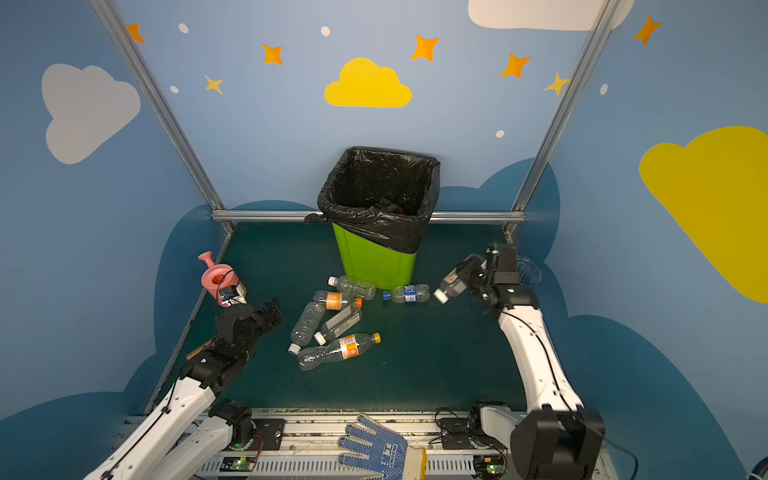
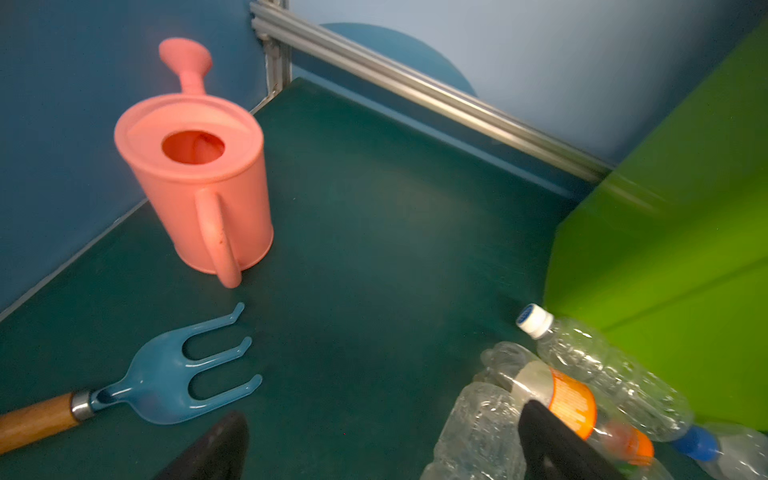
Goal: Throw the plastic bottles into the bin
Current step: 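Lift the clear red-labelled bottle with the right gripper and swing it over the bin, then open the right gripper over the bin and draw it back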
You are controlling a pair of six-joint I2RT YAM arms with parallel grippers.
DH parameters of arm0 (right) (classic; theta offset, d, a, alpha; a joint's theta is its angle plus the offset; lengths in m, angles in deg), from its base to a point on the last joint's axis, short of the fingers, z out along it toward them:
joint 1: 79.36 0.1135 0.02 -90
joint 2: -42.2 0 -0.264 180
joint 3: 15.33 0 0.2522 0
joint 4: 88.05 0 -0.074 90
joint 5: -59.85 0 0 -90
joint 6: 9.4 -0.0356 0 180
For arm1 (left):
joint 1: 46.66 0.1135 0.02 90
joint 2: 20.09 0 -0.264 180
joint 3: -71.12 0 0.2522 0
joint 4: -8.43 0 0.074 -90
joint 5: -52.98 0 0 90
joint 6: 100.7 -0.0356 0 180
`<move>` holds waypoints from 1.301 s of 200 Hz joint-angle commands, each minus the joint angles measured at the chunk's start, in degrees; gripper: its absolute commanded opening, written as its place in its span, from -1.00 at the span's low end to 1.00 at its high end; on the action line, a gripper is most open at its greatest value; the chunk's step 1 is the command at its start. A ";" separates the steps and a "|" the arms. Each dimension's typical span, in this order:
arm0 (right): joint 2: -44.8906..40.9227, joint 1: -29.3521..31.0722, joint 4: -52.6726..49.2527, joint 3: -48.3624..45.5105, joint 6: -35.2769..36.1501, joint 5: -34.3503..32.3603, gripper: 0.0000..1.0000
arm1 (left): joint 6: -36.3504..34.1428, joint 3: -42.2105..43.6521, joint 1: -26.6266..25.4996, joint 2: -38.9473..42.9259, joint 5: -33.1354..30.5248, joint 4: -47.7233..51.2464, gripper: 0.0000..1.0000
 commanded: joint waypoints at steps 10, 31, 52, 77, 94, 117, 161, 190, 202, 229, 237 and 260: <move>-7.10 -9.43 -3.86 22.18 10.86 -1.64 -0.16 | 4.74 0.43 3.40 -1.78 2.42 0.98 1.00; -7.82 -11.65 -0.96 33.08 12.09 -4.24 -0.11 | 5.72 0.87 4.90 -2.25 4.02 0.96 1.00; -6.76 -11.72 3.60 36.77 7.59 -5.58 -0.09 | 6.01 1.22 5.31 -2.13 5.37 0.91 1.00; 0.91 -10.04 15.31 34.19 -3.73 5.97 -0.08 | 5.97 1.23 5.30 -1.78 6.60 1.13 1.00; 13.27 1.98 11.62 41.89 2.25 7.92 -0.03 | 6.19 0.88 5.33 -1.48 7.61 1.85 1.00; 35.13 14.83 -7.09 67.81 11.89 12.63 0.19 | 5.90 0.27 5.31 -1.14 9.56 2.46 1.00; 44.54 17.74 -18.82 96.69 18.78 4.79 0.84 | 2.31 -2.17 5.31 2.74 10.65 7.20 1.00; 22.43 16.98 5.92 62.10 18.45 0.04 0.87 | 2.34 -0.64 5.22 5.72 11.70 5.41 1.00; 19.62 15.83 4.81 59.43 18.22 0.05 0.87 | 2.19 -0.44 5.24 5.89 12.53 5.07 1.00; 16.39 14.29 1.46 54.20 18.69 0.71 0.90 | 0.78 -1.05 4.88 5.06 14.09 5.55 1.00; 14.63 13.33 2.32 50.30 17.66 0.52 0.90 | 0.58 -1.38 4.65 4.84 14.33 5.93 1.00; 9.59 9.57 6.97 37.72 12.46 2.17 0.91 | -0.47 -1.44 2.72 4.98 14.14 5.93 1.00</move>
